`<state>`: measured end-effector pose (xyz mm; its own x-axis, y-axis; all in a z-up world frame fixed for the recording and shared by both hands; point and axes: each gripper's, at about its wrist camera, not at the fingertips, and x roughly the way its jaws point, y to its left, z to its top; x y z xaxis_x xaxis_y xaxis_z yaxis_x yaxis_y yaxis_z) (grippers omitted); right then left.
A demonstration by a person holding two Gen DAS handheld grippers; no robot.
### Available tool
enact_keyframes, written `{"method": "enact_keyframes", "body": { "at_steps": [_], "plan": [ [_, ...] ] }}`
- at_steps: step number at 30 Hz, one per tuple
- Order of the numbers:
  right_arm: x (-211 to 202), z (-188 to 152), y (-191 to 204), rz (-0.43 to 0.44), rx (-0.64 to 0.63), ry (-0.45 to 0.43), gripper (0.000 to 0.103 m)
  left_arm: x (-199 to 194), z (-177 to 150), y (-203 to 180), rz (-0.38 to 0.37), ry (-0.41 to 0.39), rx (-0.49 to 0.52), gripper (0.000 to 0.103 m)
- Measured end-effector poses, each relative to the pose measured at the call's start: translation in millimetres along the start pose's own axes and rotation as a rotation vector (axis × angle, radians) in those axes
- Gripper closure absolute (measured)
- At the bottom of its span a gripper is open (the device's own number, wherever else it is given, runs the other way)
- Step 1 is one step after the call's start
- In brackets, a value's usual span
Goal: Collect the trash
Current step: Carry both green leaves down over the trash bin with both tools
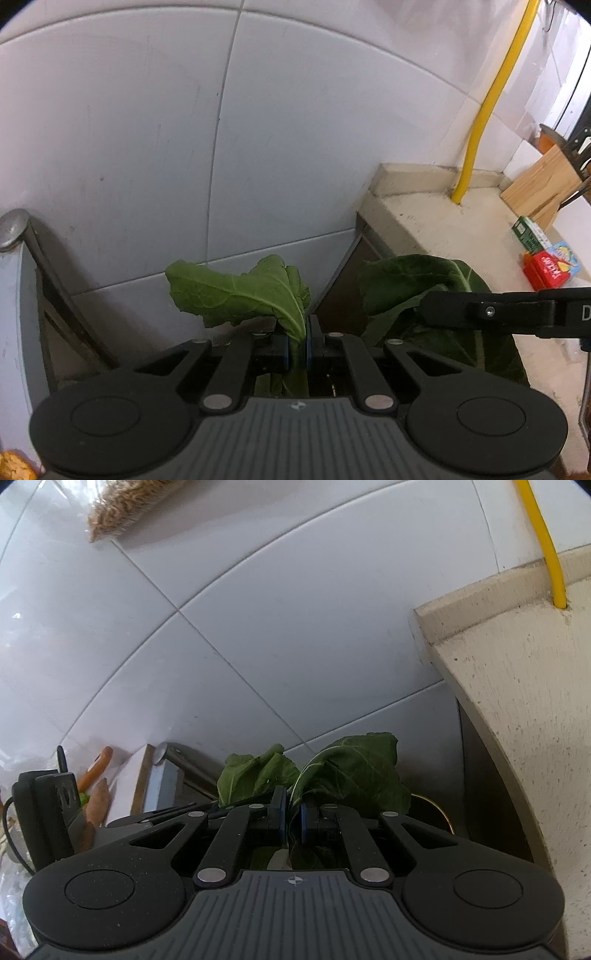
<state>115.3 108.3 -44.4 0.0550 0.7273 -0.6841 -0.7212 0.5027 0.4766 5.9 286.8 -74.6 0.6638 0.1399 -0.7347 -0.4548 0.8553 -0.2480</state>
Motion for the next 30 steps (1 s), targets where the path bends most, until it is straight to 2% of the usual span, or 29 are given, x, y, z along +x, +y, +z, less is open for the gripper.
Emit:
{"method": "enact_keyframes", "body": {
  "at_steps": [30],
  "plan": [
    [35, -7, -27, -0.029, 0.063, 0.057, 0.093, 36, -3, 1, 0.081, 0.106, 0.014, 0.098]
  ]
}}
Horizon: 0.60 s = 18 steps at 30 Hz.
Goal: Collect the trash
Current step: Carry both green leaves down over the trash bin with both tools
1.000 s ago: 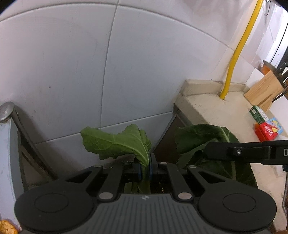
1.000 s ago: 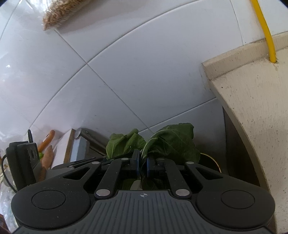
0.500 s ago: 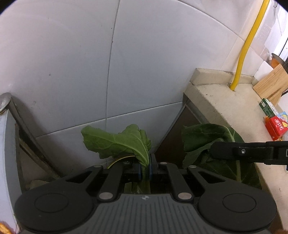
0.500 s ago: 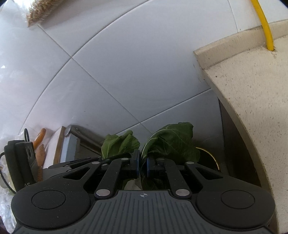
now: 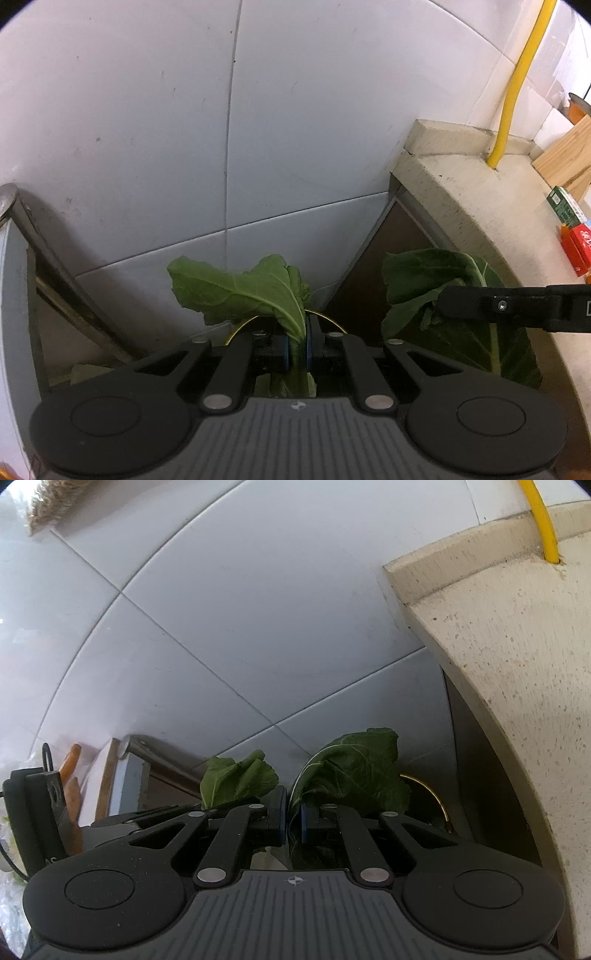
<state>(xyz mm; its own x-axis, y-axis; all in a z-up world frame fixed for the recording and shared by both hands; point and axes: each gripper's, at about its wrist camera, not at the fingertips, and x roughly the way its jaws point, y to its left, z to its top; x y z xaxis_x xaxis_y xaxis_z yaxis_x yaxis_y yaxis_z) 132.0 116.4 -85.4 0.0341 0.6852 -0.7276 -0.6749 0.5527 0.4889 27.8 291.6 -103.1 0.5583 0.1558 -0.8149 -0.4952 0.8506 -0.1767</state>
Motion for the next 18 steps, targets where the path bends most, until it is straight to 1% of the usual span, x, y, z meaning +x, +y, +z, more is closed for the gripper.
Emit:
{"method": "enact_keyframes", "body": {
  "at_steps": [14, 18],
  "plan": [
    [12, 0, -9, -0.034, -0.003, 0.025, 0.092, 8, -1, 0, 0.021, 0.020, 0.015, 0.098],
    [20, 1, -10, -0.050, -0.009, 0.039, 0.087, 10, 0, -1, 0.021, 0.029, 0.020, 0.097]
  ]
}}
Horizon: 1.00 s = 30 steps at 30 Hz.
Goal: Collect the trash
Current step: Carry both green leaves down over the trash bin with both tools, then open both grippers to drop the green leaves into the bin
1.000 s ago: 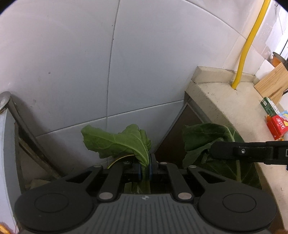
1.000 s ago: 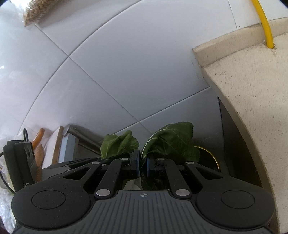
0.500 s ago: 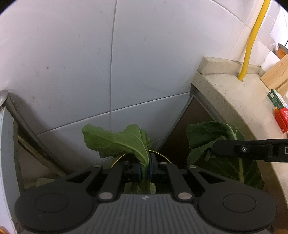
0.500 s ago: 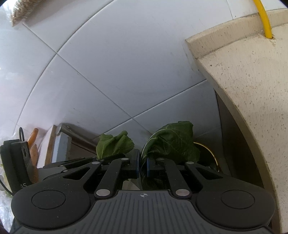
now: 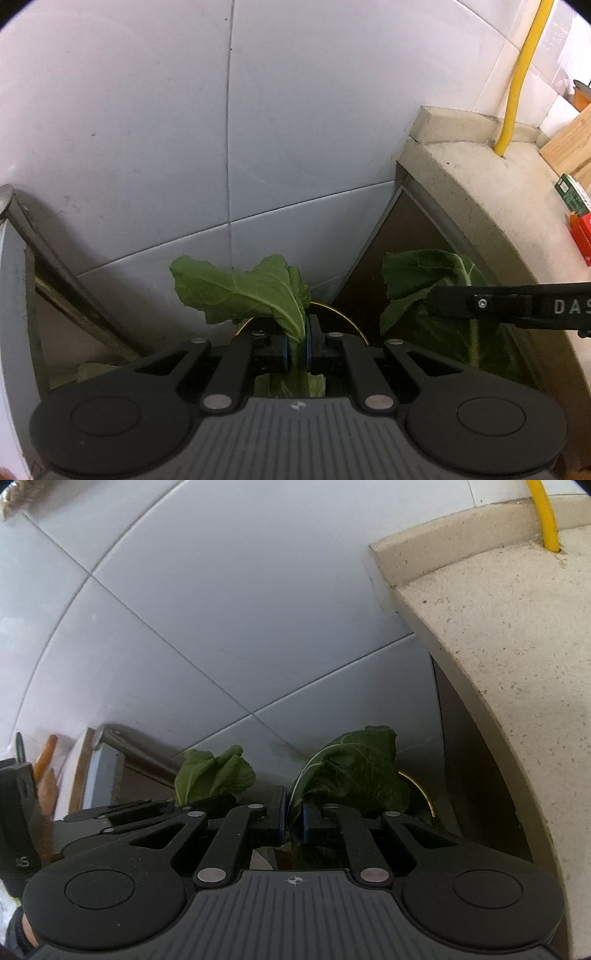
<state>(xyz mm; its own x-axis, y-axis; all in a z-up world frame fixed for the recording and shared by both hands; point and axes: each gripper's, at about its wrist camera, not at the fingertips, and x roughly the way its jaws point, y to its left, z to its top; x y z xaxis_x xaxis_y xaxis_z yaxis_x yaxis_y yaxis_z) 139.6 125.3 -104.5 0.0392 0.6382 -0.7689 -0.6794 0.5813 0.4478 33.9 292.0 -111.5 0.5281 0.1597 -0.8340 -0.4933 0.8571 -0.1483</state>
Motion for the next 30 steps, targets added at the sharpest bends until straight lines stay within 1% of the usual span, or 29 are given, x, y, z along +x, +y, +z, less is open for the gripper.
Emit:
{"method": "enact_keyframes", "body": {
  "at_steps": [2, 4, 6, 8, 11, 13, 17, 19, 21, 25, 30],
  "plan": [
    [4, 0, 1, -0.009, -0.001, 0.002, 0.084, 1, 0, 2, 0.000, 0.010, -0.006, 0.096],
    [7, 0, -1, -0.019, 0.002, 0.002, 0.078, 3, 0, 3, 0.001, 0.021, -0.012, 0.095],
    [10, 0, -3, -0.030, 0.005, 0.005, 0.077, 5, 1, 2, 0.001, 0.026, -0.010, 0.093],
    [12, 1, -4, -0.038, 0.008, 0.007, 0.074, 5, 0, 2, 0.003, 0.029, -0.002, 0.087],
    [16, 1, -4, -0.048, 0.004, 0.017, 0.068, 5, 0, 1, 0.010, 0.034, 0.002, 0.084],
    [19, 0, -2, -0.051, -0.002, 0.028, 0.062, 7, 0, 1, 0.015, 0.036, 0.001, 0.082],
    [29, 0, 2, -0.064, -0.018, 0.056, 0.059, 8, 0, 2, 0.026, 0.041, 0.004, 0.079],
    [34, 0, 3, -0.085, -0.030, 0.071, 0.053, 9, -1, 1, 0.031, 0.044, 0.008, 0.078],
    [39, 1, 6, -0.110, -0.048, 0.086, 0.052, 10, -1, 1, 0.036, 0.046, 0.010, 0.077],
    [46, 0, 10, -0.141, -0.074, 0.102, 0.045, 12, -1, 1, 0.046, 0.058, 0.012, 0.074],
    [50, -2, 12, -0.158, -0.093, 0.112, 0.043, 14, -2, 0, 0.056, 0.071, 0.014, 0.071]
  ]
}}
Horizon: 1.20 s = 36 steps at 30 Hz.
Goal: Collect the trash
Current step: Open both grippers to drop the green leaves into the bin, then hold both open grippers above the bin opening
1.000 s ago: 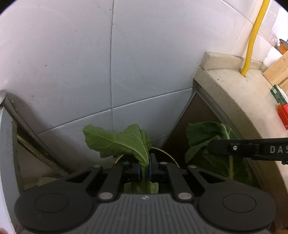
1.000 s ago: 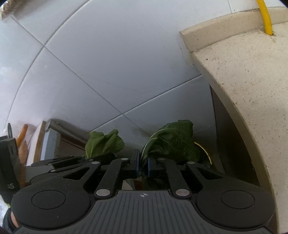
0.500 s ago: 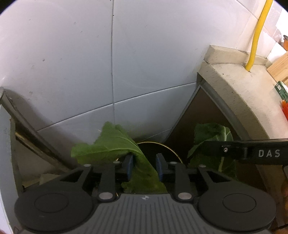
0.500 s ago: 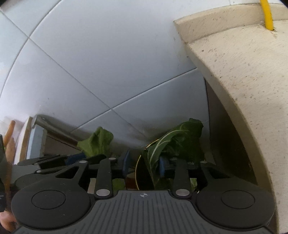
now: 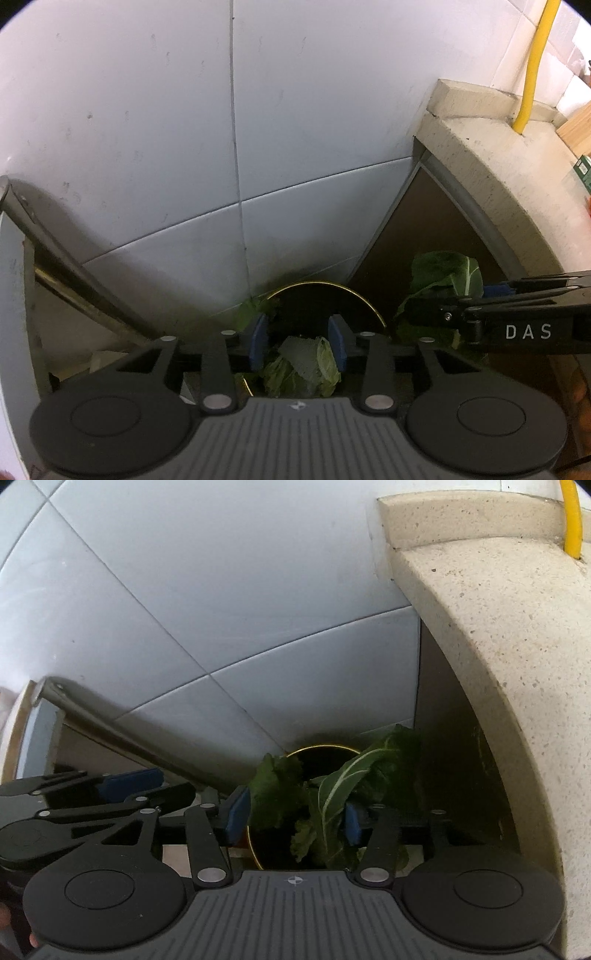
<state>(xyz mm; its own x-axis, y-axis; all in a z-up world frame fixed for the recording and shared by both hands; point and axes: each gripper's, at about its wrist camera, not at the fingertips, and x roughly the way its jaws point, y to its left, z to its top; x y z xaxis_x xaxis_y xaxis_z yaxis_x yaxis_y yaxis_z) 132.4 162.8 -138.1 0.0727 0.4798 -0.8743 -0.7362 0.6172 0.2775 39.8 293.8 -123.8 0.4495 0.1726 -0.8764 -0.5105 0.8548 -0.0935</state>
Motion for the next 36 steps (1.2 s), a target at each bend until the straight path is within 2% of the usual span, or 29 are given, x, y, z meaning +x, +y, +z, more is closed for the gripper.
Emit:
{"method": "enact_keyframes", "body": {
  "at_steps": [11, 20, 26, 29, 32, 36],
  "plan": [
    [21, 1, 14, -0.058, -0.049, 0.044, 0.037, 0, 1, 1, 0.019, -0.004, -0.007, 0.070],
    [33, 4, 23, -0.065, -0.091, 0.060, 0.035, -3, 1, 9, 0.051, -0.016, -0.047, 0.070],
    [47, 5, 29, -0.093, -0.134, 0.108, 0.032, 2, 2, 13, 0.093, 0.014, -0.058, 0.070],
    [54, 8, 32, -0.099, -0.136, 0.128, 0.032, 1, 2, 19, 0.102, 0.012, -0.083, 0.070],
    [59, 12, 35, -0.102, -0.131, 0.172, 0.025, 1, 2, 22, 0.121, 0.011, -0.099, 0.070],
    [74, 15, 34, -0.120, -0.108, 0.209, 0.025, 0, 3, 24, 0.144, 0.008, -0.104, 0.070]
  ]
}}
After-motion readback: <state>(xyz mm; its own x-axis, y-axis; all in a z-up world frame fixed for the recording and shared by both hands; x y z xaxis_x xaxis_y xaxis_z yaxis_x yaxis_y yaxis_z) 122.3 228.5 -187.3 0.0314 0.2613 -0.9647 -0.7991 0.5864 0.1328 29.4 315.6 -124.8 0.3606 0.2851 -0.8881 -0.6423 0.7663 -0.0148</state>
